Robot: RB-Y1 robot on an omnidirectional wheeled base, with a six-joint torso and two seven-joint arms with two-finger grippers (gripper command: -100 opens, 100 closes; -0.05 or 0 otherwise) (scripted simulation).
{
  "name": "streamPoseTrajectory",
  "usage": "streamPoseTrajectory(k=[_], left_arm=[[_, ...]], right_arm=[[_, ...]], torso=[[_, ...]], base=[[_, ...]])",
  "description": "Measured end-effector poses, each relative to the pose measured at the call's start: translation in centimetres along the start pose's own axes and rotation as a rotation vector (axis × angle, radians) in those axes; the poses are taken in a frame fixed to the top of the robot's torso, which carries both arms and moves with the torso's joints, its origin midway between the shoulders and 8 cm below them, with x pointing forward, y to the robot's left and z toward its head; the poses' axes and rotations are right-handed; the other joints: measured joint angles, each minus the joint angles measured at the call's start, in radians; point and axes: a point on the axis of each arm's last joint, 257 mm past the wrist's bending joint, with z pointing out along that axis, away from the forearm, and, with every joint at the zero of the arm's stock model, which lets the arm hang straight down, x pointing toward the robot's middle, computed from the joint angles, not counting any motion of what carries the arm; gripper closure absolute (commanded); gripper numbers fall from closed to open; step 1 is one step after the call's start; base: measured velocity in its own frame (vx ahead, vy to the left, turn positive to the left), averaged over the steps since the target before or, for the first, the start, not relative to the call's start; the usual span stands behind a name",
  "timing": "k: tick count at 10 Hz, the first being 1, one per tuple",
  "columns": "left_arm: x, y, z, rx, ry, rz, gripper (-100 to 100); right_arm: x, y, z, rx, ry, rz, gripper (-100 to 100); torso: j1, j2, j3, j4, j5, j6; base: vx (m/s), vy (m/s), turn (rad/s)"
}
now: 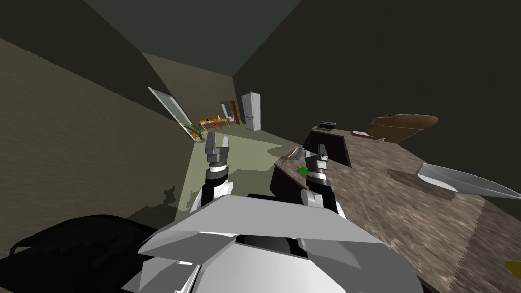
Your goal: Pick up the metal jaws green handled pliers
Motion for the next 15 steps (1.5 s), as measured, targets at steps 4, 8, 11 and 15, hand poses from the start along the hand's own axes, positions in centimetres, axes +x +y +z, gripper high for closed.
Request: streamPoseTrajectory(k=[4,8,11,15], left_arm=[[0.0,0.0,0.0,0.0,0.0,0.0,0],[0.0,0.0,0.0,0.0,0.0,0.0,0],[0.0,0.0,0.0,0.0,0.0,0.0,0],[0.0,0.0,0.0,0.0,0.0,0.0,0]], right_arm=[[1.7,-1.9,1.3,0.029,0.106,-0.082,-100],[3.0,-5.5,3.4,0.096,0.179,-0.184,-100],[3.9,-7.1,5.1,0.131,0.207,-0.237,-100],[4.7,-10.1,6.8,0.194,0.24,-0.308,-100]], torso=[[-0.001,0.001,0.0,0.0,0.0,0.0],[0.0,0.001,0.001,0.0,0.0,0.0],[0.0,0.001,0.0,0.0,0.0,0.0],[0.0,0.001,0.0,0.0,0.0,0.0]], base=[[-0.018,-0.004,-0.025],[-0.028,-0.005,-0.03],[-0.015,0.001,-0.02],[-0.017,0.005,-0.022]])
